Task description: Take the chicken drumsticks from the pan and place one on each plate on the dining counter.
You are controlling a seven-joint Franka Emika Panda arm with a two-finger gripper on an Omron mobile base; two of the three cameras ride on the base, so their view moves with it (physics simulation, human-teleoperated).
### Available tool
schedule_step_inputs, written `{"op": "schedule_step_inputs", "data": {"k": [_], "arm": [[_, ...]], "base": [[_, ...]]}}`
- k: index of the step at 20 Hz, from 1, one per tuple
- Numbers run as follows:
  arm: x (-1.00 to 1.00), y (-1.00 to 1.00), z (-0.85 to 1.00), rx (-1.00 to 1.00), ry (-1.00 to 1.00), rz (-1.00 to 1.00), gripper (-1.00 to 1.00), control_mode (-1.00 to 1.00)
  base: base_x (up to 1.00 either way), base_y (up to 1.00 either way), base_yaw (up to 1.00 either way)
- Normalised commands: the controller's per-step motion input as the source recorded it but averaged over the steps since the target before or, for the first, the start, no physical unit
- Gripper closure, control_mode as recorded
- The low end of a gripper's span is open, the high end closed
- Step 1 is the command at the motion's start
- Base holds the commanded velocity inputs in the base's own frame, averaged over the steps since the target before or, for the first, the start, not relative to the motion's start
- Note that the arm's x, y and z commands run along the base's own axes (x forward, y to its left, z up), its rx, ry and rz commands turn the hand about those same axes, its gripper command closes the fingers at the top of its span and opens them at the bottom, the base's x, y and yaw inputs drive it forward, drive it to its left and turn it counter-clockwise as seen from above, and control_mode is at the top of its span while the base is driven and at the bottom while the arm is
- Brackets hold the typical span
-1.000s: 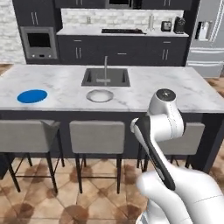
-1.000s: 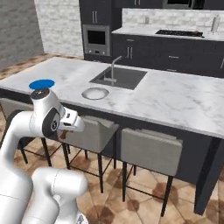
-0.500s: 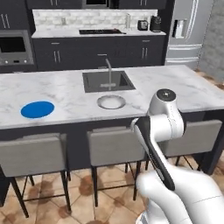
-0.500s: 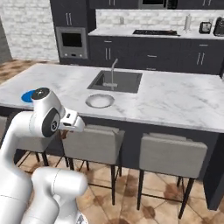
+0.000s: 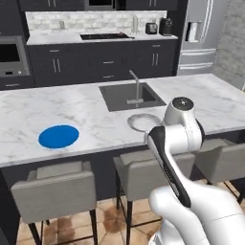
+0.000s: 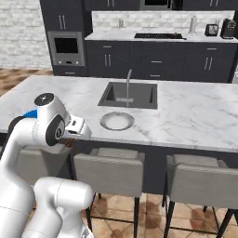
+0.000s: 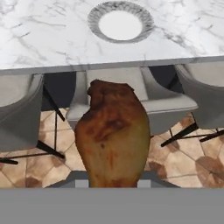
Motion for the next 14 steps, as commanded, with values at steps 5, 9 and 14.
{"op": "schedule_step_inputs", "data": {"k": [5,9,14], "arm": [[0.00,0.00,0.00,0.00,0.00,0.00,1.00,1.00],[0.00,0.00,0.00,0.00,0.00,0.00,1.00,1.00],[0.00,0.00,0.00,0.00,0.00,0.00,1.00,1.00]], "base": [[0.56,0.32,-0.04],[0.57,0.18,0.00],[0.48,0.14,-0.02]]}}
